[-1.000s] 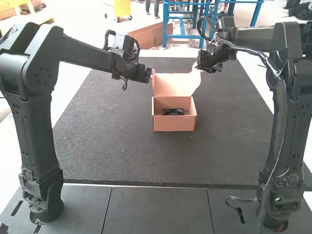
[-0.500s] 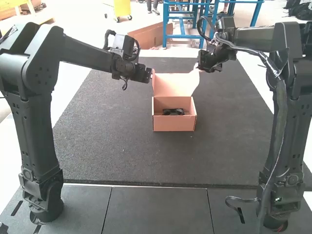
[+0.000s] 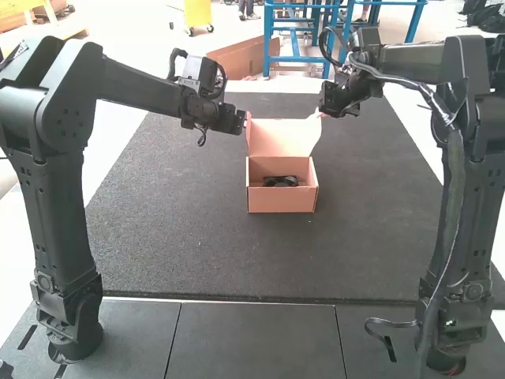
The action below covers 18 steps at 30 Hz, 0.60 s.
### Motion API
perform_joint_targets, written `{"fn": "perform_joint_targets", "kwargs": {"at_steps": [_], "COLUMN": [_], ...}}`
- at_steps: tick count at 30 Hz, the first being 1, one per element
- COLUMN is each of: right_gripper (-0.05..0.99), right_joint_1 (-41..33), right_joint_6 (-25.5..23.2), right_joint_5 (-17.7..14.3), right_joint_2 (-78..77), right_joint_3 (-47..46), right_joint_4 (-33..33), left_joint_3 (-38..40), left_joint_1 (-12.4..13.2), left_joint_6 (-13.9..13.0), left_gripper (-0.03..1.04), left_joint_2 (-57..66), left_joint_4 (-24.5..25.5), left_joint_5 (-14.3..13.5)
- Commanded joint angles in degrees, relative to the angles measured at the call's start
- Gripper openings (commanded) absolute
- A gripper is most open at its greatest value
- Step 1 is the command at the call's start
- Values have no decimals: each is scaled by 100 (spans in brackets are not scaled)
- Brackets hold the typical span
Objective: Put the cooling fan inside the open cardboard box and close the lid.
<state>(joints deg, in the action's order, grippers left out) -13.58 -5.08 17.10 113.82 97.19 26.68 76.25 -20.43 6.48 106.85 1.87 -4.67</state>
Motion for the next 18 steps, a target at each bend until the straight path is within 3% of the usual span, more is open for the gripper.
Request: {"fn": "perform_joint_targets", "kwargs": {"at_steps": [1,18], "right_gripper": [-1,-1], "right_joint_1": [5,-162], "right_joint_6": [42,253], "right_joint_5": [-23,74], "right_joint_2": [44,-290], "right_joint_3": [99,99], "right_joint_4": [224,1208], "left_joint_3": [197,215], "left_joint_1": [-40,-207], "left_joint_6": [2,46], "left_gripper": [97,97], "left_joint_2": [-94,-296], "left_joint_4": [-29,200], "left_joint_5": [45,45]}}
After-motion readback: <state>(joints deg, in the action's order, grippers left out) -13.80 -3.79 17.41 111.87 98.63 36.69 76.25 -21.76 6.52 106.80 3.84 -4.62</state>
